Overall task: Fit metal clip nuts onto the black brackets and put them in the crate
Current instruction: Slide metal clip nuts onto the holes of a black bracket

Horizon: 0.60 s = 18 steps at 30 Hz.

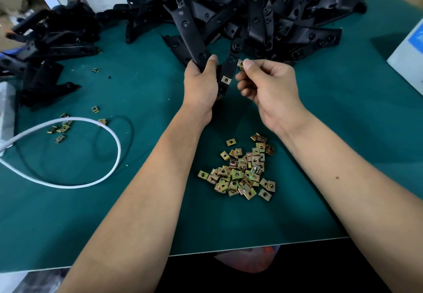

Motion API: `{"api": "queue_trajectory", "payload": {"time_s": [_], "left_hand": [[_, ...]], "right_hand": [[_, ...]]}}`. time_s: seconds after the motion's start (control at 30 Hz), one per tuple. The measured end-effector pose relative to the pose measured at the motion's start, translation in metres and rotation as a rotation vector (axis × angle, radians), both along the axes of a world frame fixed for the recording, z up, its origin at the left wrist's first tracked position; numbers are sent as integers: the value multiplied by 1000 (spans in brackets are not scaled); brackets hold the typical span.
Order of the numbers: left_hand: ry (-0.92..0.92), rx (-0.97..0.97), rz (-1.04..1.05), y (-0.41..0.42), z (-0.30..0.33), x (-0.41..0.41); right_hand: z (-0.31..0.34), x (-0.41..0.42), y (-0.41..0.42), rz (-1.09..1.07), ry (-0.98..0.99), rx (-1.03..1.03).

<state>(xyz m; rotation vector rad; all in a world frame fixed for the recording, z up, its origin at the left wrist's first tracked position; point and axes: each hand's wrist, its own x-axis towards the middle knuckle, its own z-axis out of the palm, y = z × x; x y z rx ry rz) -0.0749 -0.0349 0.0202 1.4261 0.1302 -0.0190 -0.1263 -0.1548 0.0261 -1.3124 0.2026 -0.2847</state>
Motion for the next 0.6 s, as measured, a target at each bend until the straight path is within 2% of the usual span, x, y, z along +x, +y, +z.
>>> {"api": "queue_trajectory", "payload": {"time_s": [0.1, 0.33, 0.53, 0.6], "left_hand": [[5, -12, -14, 0, 0, 0], [33, -36, 1, 1, 2, -1], [115, -85, -10, -4, 4, -3], [134, -107, -16, -5, 3, -4]], "right_hand": [[-1, 0, 1, -18, 4, 21], [-2, 0, 4, -50, -21, -89], [-1, -1, 7, 0, -5, 131], [-1, -1, 6, 15, -24, 143]]}}
